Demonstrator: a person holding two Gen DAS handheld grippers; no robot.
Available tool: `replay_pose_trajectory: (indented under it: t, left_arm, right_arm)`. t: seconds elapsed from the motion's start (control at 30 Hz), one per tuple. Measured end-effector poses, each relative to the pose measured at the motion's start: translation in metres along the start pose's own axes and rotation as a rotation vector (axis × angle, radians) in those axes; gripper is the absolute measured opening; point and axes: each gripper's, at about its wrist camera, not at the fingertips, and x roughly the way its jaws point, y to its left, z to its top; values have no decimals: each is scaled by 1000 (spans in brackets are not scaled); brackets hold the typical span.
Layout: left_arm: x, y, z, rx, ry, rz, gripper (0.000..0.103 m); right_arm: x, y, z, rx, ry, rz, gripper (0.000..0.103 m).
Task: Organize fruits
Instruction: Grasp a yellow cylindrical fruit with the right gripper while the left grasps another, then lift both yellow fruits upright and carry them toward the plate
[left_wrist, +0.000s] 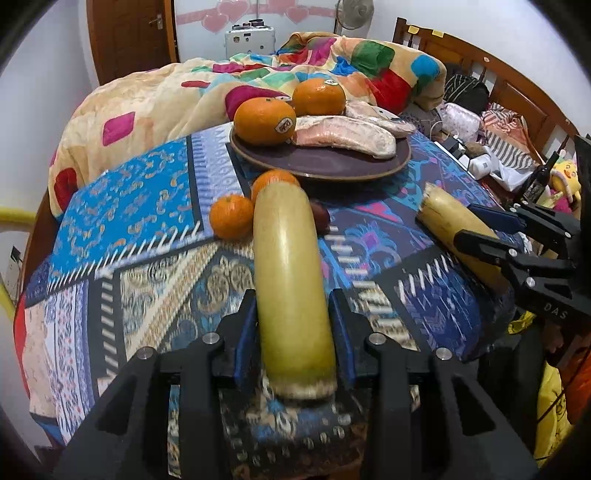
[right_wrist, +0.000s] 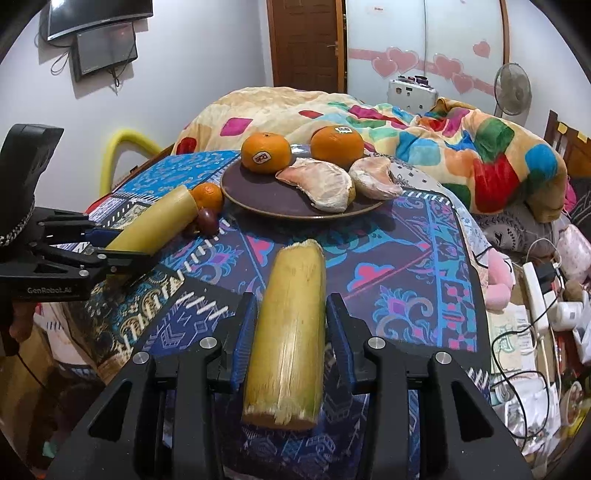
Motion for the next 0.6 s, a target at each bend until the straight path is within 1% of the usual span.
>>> replay_pose_trajectory:
  t: [0.03, 0.07, 0.17, 0.27, 0.3, 0.33, 0.47, 0.6]
  left_arm:
    - [2, 1, 3, -4, 0, -3, 44]
    - [5, 2, 7, -9, -3, -6, 45]
    - [11, 3, 16, -20, -18, 1, 45]
    - [15, 5, 20, -23, -36, 3, 45]
    - [15, 5, 20, -24, -42, 8, 42]
    - [14, 6, 21, -23, -48, 13, 38]
    - [9, 11, 21, -43, -58, 6, 37]
    - [-7, 11, 19, -48, -94, -11, 37]
  right_arm:
    - [2, -1, 2, 2, -1, 1, 37]
    - [4, -1, 3, 2, -1, 0, 37]
    - [8, -2, 4, -2, -6, 2, 37]
    - [9, -4, 4, 6, -13, 11, 36]
    - [9, -5, 5, 8, -15, 15, 36]
    - [9, -6, 5, 13, -18, 19, 35]
    - [8, -8, 7, 36, -28, 44, 34]
    - [2, -7, 11, 40, -51, 46, 33]
